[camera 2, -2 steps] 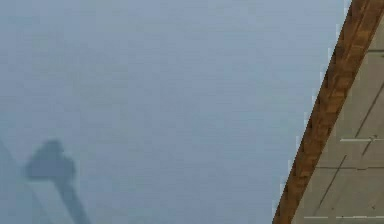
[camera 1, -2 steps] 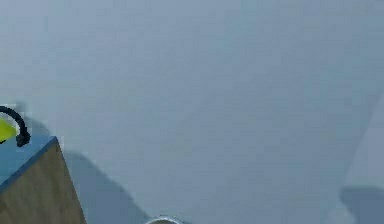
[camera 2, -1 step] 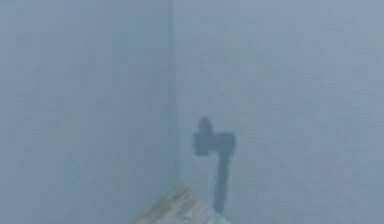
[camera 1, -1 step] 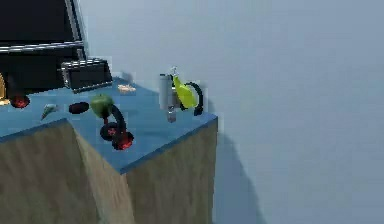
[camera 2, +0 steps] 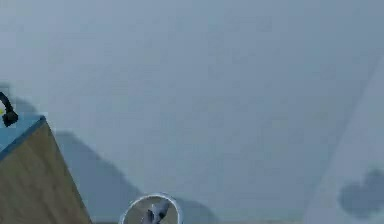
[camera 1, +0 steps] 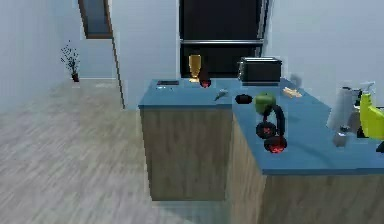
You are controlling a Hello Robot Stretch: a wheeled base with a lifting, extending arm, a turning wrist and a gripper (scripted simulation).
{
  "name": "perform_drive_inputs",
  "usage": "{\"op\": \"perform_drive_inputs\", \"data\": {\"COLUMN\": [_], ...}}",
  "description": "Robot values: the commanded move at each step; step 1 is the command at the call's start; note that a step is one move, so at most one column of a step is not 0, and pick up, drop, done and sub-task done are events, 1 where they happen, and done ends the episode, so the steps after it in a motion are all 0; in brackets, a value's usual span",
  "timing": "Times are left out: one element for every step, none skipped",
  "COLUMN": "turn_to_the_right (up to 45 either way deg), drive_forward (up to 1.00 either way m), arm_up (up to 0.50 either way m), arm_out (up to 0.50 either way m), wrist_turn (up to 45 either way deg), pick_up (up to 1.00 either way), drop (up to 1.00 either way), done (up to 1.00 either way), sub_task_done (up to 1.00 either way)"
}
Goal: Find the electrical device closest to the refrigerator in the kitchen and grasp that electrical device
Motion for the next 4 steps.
{"op": "perform_drive_inputs", "data": {"turn_to_the_right": [-45.0, -3.0, 0.0, 0.0], "drive_forward": [0.00, 0.00, 1.00, 0.55], "arm_up": [0.00, 0.00, 0.00, 0.00], "arm_out": [0.00, 0.00, 0.00, 0.00], "wrist_turn": [0.0, 0.0, 0.0, 0.0], "pick_up": [0.00, 0.00, 0.00, 0.00], "drop": [0.00, 0.00, 0.00, 0.00], "done": [0.00, 0.00, 0.00, 0.00], "sub_task_done": [0.00, 0.00, 0.00, 0.00]}}
